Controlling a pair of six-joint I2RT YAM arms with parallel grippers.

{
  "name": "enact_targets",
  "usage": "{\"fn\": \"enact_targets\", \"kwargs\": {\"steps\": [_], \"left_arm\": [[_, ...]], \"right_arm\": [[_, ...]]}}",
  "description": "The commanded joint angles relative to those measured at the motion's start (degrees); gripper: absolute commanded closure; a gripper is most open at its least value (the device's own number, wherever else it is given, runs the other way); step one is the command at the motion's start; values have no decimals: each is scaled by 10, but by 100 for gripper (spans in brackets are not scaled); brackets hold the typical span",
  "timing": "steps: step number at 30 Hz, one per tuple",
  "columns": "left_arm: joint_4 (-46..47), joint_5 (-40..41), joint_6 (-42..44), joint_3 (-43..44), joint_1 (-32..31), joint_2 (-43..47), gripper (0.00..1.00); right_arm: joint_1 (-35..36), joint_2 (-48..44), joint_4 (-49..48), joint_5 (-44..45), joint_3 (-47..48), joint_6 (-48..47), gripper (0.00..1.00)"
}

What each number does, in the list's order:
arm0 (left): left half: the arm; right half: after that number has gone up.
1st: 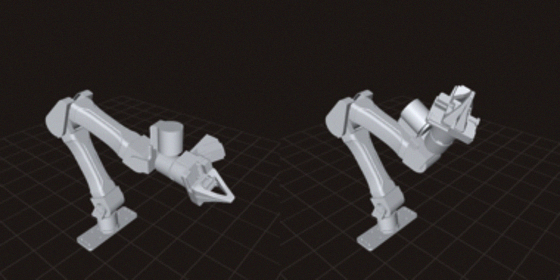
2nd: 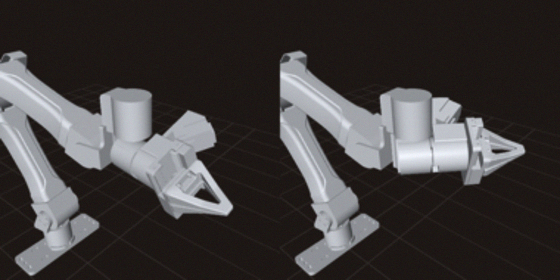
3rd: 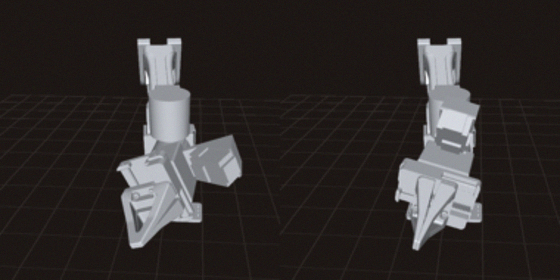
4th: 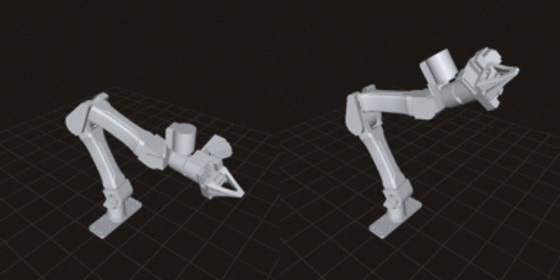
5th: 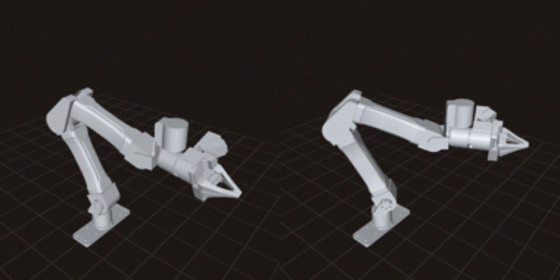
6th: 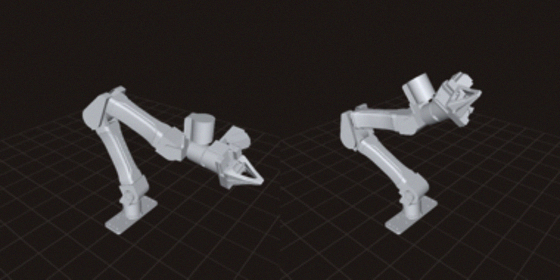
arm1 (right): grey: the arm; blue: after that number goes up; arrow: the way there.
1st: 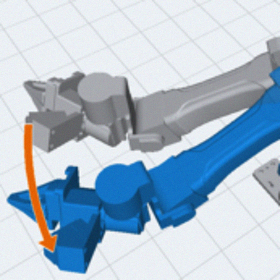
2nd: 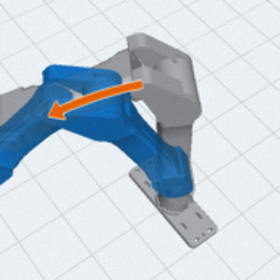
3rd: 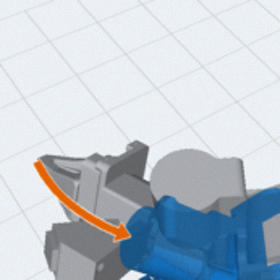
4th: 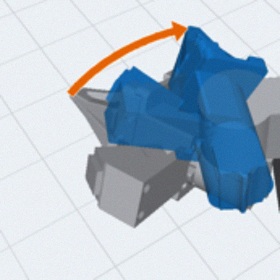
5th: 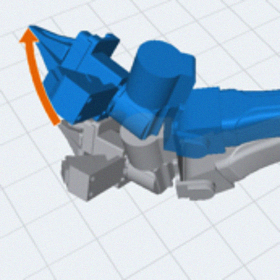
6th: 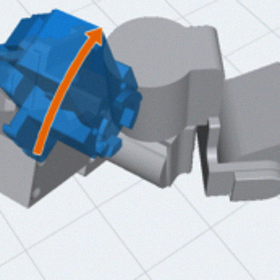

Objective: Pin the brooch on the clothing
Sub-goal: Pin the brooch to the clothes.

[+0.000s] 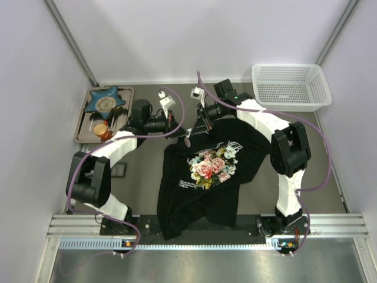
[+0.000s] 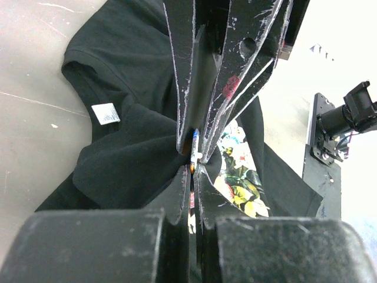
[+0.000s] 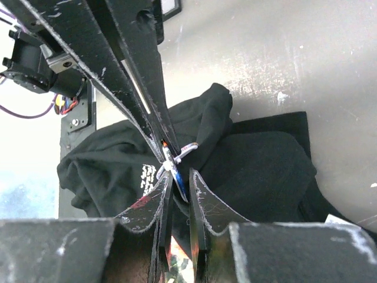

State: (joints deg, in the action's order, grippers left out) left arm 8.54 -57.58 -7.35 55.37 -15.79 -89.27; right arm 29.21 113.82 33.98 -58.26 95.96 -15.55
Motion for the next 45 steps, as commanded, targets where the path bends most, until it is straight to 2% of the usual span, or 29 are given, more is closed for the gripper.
{"fn": "enact_targets", "kwargs": {"steps": [1, 8, 13, 21, 26, 30, 33, 34, 36, 37, 39, 40, 41, 42, 44, 45], "left_arm": [[34, -37, -15, 0, -13, 34, 100], [39, -33, -27, -12, -13, 46, 100], [44, -13, -49, -26, -2, 54, 100], [35, 25, -50, -25, 10, 36, 100], [20, 41, -48, -12, 17, 24, 100], [-5, 54, -19, 8, 18, 16, 100], [-85, 79, 69, 38, 9, 8, 100], [-146, 85, 128, 60, 6, 4, 100], [-196, 88, 197, 78, -18, 2, 100], [-247, 96, 275, 92, -34, 2, 100], [-284, 96, 349, 95, -91, 1, 100], [-339, 97, 421, 99, -111, -4, 100], [-363, 106, 455, 101, -159, -7, 100], [-400, 122, 487, 102, -183, -17, 100], [-403, 133, 516, 107, -207, -31, 100], [-453, 128, 533, 133, -206, -51, 89]], "right_arm": [[15, 15, -36, 74, 36, 54, 93], [10, 25, -37, 112, 46, 114, 96], [-9, 18, -66, 54, 27, 119, 92], [-35, 0, -81, -57, 12, 59, 71], [-47, 0, -81, -67, 19, 63, 62], [-59, -3, -78, -44, 22, 64, 50], [-80, 0, -74, -16, 33, 74, 42], [-88, 2, -70, -7, 38, 78, 40], [-110, 5, -57, 10, 48, 79, 38], [-117, 4, -37, 22, 49, 76, 38], [-136, 5, -13, 47, 53, 48, 37], [-141, 4, 14, 57, 53, 34, 37], [-145, 4, 24, 73, 53, 11, 37], [-152, 6, 36, 104, 51, -3, 36], [-160, 11, 68, 136, 54, -51, 36], [-164, 15, 78, 164, 55, -67, 36]]}}
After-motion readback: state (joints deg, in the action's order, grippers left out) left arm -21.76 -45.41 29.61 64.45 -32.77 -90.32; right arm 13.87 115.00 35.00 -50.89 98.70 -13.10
